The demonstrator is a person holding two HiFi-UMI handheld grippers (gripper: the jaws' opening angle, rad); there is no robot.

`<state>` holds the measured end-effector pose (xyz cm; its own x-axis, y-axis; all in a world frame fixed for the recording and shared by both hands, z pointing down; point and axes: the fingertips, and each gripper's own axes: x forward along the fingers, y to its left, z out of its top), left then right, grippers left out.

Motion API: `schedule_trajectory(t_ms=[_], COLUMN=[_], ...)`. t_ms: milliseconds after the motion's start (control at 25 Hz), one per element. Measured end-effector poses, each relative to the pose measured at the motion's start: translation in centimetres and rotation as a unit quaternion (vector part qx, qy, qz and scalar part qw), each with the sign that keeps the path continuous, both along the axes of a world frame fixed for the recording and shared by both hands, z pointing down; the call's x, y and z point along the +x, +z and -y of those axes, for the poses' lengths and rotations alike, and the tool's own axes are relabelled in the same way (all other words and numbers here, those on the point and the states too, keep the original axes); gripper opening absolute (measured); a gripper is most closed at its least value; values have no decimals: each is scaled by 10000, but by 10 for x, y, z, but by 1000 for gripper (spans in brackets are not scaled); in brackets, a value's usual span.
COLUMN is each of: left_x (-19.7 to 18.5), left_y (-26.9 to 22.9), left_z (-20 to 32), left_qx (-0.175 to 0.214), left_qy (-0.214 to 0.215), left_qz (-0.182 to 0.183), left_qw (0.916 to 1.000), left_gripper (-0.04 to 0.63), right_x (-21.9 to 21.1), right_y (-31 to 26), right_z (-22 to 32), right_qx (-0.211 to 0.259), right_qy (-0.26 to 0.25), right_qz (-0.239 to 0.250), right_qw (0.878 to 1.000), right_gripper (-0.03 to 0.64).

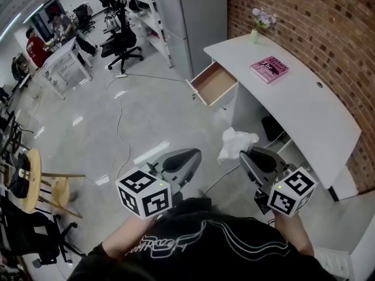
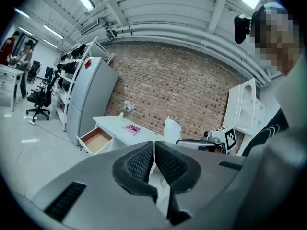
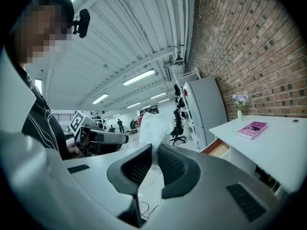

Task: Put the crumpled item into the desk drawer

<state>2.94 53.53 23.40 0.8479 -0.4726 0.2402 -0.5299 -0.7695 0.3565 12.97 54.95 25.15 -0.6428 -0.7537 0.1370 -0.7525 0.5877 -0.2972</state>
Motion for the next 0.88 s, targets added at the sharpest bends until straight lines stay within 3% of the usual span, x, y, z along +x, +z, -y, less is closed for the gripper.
schedule_trajectory(t_ms=[520,880], left_x=[-5,-21], left_y=[43,84], left_z=[85,230], left_qx=[-155,-708], left_qy=[54,168], left_qz=[-93,-133], left_qw=[9998,9973], left_gripper=[23,23], right_x=[-1,-18], right_y=[43,79], right_z=[83,222], right_qx=[-187,-709], right_qy=[170,259], right_qz=[-150,-207], right_qw=[9996,9969], right_gripper=[63,63])
